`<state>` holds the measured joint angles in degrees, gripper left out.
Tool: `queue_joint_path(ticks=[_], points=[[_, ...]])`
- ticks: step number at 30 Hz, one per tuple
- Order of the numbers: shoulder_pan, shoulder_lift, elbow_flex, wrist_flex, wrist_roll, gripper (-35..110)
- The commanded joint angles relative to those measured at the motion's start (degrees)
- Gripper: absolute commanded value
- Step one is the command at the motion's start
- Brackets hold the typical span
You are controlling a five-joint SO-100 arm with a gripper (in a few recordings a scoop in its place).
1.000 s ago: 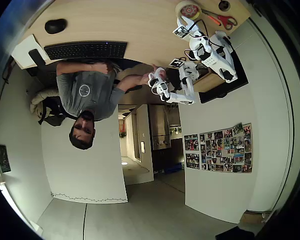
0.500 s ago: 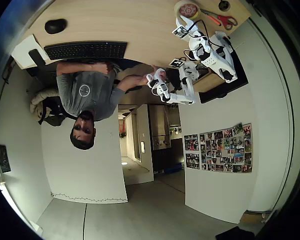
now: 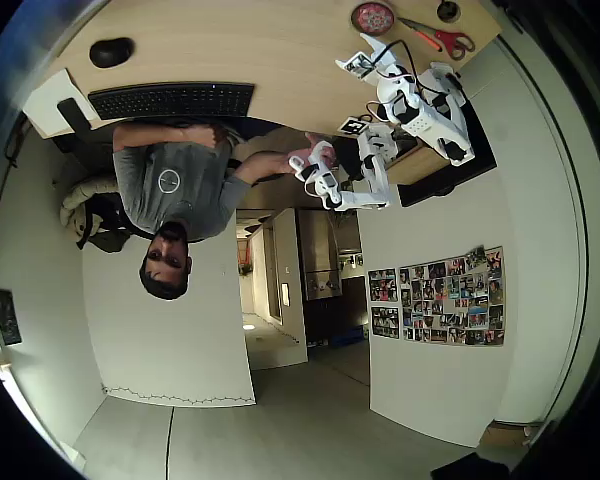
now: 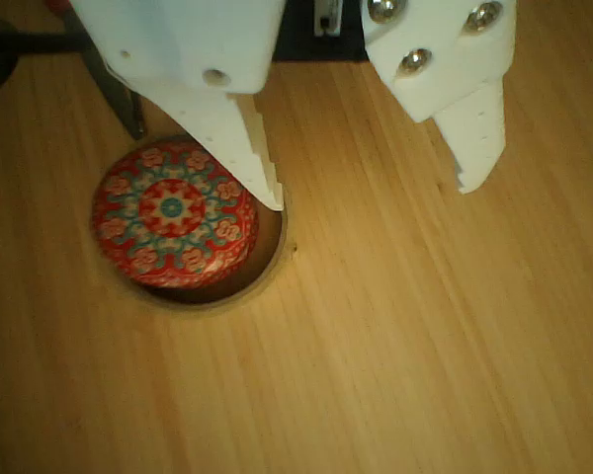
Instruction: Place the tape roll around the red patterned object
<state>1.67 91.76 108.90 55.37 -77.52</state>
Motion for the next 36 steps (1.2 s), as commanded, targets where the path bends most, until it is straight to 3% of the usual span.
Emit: queue_joint_path(ticks=[1, 9, 25, 36], points=[[0.8, 3.2, -5.8, 5.0, -2.4, 45], [-1.5, 3.9, -20.3, 18.8, -5.7, 44], [-25.7, 5.0, -21.2, 14.1, -0.5, 42], [-29.0, -5.3, -30.8, 13.8, -1.1, 43]])
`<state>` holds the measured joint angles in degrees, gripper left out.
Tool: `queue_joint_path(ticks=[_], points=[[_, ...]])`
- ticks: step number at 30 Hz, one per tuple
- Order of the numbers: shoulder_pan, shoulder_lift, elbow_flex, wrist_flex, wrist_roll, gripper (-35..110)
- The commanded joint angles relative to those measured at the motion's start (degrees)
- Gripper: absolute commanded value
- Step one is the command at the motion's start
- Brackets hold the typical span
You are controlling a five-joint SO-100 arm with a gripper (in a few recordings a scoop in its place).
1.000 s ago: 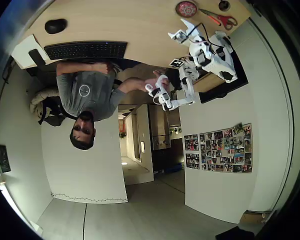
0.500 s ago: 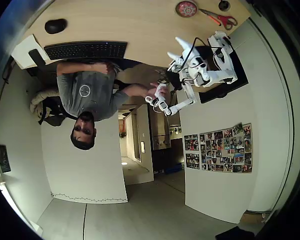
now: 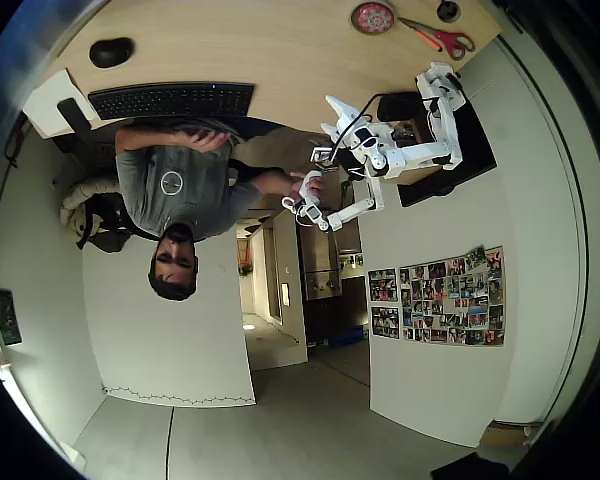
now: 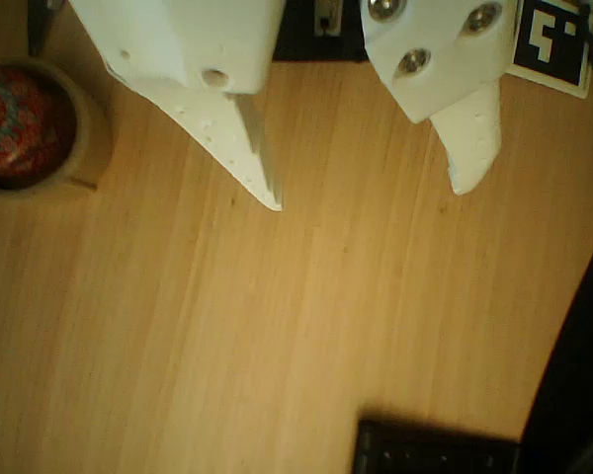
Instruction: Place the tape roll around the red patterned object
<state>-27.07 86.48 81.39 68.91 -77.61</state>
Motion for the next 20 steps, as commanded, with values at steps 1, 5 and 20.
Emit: queue_joint_path(ticks=[1, 5, 20], points=[[-0.4, -0.4, -3.6, 0.4, -1.0, 43], [-1.8, -1.3, -3.6, -0.5, -0.3, 43], [-2.5, -1.8, -3.7, -1.4, 0.4, 43]])
